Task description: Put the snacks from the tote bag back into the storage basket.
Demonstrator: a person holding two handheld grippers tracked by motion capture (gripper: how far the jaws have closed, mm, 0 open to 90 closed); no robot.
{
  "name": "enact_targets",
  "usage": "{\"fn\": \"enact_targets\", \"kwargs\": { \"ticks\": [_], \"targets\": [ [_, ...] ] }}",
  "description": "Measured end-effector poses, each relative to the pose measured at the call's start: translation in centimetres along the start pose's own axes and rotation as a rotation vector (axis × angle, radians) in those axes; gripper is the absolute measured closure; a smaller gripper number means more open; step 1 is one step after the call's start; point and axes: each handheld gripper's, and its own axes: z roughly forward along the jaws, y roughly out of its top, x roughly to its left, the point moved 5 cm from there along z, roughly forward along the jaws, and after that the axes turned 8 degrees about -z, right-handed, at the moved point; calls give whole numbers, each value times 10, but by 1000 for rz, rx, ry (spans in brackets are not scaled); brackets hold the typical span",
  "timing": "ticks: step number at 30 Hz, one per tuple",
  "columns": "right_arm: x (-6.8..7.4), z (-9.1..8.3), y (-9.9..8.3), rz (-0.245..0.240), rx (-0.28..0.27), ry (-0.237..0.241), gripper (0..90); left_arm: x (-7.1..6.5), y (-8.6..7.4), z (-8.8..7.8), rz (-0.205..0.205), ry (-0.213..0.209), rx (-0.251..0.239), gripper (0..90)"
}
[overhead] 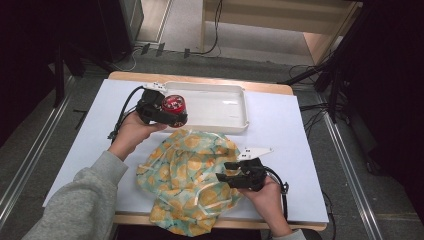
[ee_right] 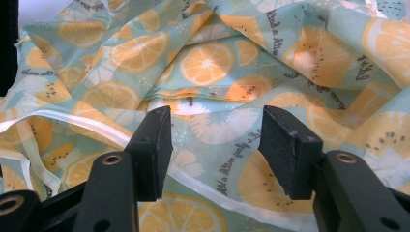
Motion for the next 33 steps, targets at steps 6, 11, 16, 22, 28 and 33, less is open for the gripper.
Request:
{"fn": "enact_targets", "kwargs": {
  "ticks": [6, 11, 16, 22, 28, 33],
  "targets": [
    [0, 0, 0, 1, -2, 1, 468, 3, 7, 12, 45, 34, -16, 255],
    [0, 0, 0, 1, -2, 3, 468, 9, 12, 21, 38, 24, -10, 255],
    [1, 0, 0, 3, 2, 3, 468, 16, 15, 32, 17, 17, -2, 255],
    [0, 1, 0, 11, 3, 5, 468, 26, 18, 45, 0, 39, 23, 255],
    [0, 1, 0, 11, 2, 6, 467, 32, 21, 59, -20, 38, 19, 255],
    [1, 0, -1, 13, 2, 8, 468, 39, 17, 74, -30, 44, 33, 255]
  ]
}}
